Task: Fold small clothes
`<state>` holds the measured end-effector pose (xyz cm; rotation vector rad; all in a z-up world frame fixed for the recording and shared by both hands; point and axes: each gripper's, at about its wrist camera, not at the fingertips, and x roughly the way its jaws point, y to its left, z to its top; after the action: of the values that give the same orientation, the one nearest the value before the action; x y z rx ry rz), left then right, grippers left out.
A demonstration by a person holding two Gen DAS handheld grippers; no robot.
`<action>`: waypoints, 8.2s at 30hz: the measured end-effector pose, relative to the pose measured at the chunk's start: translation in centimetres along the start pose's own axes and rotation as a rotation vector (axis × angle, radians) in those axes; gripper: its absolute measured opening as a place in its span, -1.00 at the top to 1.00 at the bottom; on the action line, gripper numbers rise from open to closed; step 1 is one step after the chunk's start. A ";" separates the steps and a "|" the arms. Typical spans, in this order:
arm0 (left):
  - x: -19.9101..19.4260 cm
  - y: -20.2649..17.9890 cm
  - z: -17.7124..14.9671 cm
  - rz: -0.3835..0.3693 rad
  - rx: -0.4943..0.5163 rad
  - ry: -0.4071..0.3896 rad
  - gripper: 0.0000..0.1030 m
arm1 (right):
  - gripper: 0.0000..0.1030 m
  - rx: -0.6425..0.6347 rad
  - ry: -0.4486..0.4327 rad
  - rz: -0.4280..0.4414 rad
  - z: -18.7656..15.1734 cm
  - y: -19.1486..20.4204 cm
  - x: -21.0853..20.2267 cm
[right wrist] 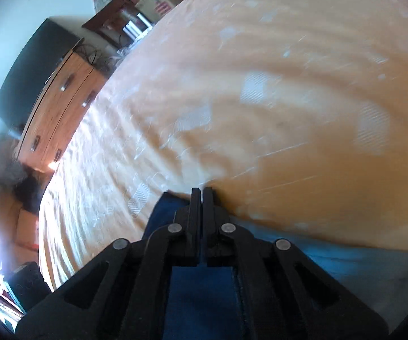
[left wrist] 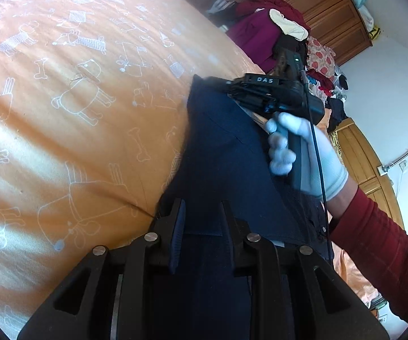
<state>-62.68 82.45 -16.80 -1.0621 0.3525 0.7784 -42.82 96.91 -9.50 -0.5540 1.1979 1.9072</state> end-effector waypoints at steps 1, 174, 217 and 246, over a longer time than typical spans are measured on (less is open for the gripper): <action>0.0 0.1 0.0 -0.009 0.004 0.009 0.46 | 0.62 -0.002 -0.012 0.012 -0.2 0.2 -0.9; -19.7 -6.2 -13.2 -0.453 0.044 0.027 0.88 | -0.25 0.731 -0.024 -0.072 -64.7 0.4 -35.6; 10.1 -6.7 12.9 -0.082 0.090 0.119 -0.51 | -0.28 0.556 -0.422 -0.096 -27.6 -21.0 -37.9; -1.6 -7.3 1.0 -0.029 0.172 0.019 -0.61 | 0.92 0.235 -0.303 -0.516 -23.5 -20.6 -32.5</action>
<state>-58.59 80.85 -10.62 -0.9112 0.4118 0.6996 -8.30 67.95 -8.24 -0.3824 0.9508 1.3353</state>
